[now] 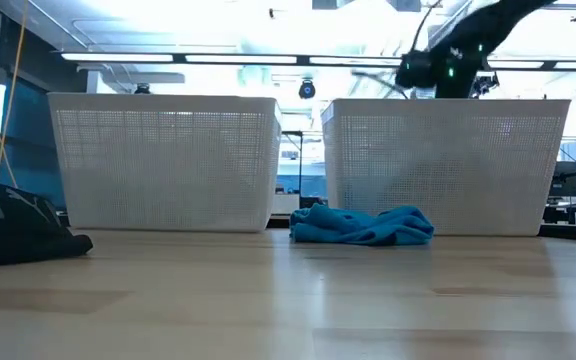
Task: Sort clothes
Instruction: Put the light blue shirt into the right white bin
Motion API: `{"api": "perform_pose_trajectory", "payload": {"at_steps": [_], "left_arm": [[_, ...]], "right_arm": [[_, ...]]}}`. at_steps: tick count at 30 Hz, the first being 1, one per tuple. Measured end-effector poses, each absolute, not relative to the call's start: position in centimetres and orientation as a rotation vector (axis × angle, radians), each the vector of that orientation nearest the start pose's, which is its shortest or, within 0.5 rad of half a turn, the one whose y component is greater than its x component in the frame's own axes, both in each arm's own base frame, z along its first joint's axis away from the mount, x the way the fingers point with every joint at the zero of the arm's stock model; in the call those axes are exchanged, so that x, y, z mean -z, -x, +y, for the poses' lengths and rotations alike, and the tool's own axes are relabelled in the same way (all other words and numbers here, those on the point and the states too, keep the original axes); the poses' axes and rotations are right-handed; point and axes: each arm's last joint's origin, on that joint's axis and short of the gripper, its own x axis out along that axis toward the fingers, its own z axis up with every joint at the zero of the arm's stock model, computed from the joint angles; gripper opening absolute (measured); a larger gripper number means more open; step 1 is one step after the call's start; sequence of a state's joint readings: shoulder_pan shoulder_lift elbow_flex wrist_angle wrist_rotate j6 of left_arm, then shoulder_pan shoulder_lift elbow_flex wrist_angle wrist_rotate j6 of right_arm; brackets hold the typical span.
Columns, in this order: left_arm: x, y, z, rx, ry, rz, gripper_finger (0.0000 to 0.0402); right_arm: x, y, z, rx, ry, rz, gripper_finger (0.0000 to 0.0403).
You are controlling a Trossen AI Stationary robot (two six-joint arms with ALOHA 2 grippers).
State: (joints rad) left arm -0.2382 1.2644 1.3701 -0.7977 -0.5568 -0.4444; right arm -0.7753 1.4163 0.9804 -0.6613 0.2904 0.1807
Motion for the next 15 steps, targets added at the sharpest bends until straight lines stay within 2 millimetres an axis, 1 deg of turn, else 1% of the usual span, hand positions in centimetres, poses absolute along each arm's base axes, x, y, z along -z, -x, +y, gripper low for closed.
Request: {"api": "perform_pose_trajectory", "payload": {"at_steps": [1,3,5,7,9,11,15], "left_arm": [[-38.2,-24.5,-4.4,-0.442,0.172,0.553,0.0115],[-38.2,-24.5,-4.4,-0.441,0.204,0.550,0.0115],[-38.1,-24.6,-4.5,-0.425,0.235,0.554,0.0115],[-38.1,-24.6,-4.6,-0.410,0.263,0.559,0.0115],[-38.1,-24.5,-4.6,-0.401,0.283,0.566,0.0115],[-38.0,-24.5,-4.6,-0.407,0.296,0.571,0.0115],[-38.0,-24.5,-4.6,-0.414,0.310,0.572,0.0115]], "right_arm": [[-22.4,-18.4,-19.9,1.070,-0.440,1.039,0.0039],[-21.9,-18.0,-20.6,1.077,-0.469,1.052,0.0061],[-22.3,-17.6,-21.1,1.071,-0.495,1.055,0.0090],[-23.5,-17.4,-21.5,1.060,-0.498,1.070,0.0125],[-25.5,-17.3,-21.7,1.051,-0.485,1.093,0.0159],[-28.2,-17.2,-21.8,1.048,-0.468,1.105,0.0192],[-33.5,-16.7,-21.2,1.061,-0.466,1.119,0.0234]]}}
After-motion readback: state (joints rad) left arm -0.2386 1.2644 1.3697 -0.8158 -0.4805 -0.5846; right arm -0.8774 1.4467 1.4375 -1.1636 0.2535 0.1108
